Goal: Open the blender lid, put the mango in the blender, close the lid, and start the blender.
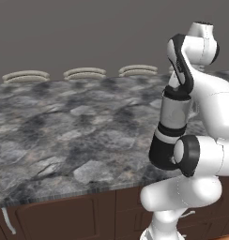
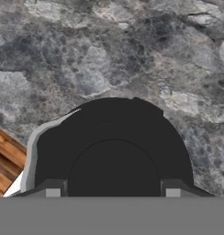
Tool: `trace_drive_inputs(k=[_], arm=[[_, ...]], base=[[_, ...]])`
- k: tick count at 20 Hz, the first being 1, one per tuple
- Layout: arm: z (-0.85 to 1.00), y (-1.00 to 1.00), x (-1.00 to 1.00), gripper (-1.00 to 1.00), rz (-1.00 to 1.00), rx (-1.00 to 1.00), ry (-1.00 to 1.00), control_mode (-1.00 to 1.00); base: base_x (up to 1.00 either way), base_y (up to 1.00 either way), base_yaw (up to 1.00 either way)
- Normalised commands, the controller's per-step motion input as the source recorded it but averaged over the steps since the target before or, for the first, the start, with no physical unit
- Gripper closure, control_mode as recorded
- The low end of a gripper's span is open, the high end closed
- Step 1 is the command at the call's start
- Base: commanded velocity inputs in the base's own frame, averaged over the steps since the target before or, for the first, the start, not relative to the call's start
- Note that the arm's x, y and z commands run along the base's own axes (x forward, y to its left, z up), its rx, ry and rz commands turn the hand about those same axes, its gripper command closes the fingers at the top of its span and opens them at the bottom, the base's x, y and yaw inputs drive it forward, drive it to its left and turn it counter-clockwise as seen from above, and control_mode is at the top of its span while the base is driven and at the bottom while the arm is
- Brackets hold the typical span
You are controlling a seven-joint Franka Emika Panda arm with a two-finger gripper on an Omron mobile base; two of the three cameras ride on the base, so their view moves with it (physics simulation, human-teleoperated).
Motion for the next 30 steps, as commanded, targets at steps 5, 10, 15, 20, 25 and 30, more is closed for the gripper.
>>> trace_drive_inputs(k=[5,10,15,20,25,30], arm=[[0.0,0.0,0.0,-1.0,0.0,0.0,0.0,-1.0],[0.03,0.0,0.0,-1.0,0.0,0.0,0.0,-1.0],[0.35,0.0,-0.03,-1.0,0.0,0.0,-0.04,-1.0],[0.47,0.0,-0.33,-1.0,0.0,0.0,-0.09,-1.0],[-0.06,0.0,-0.89,-1.0,0.0,0.03,-0.08,-1.0],[-0.67,-0.02,-1.0,-1.0,0.02,0.09,-0.01,-1.0]], base=[[0.0,0.0,0.0],[0.0,0.0,0.0],[0.0,0.0,0.0],[0.0,0.0,0.0],[0.0,0.0,0.0],[0.0,0.0,0.0]])
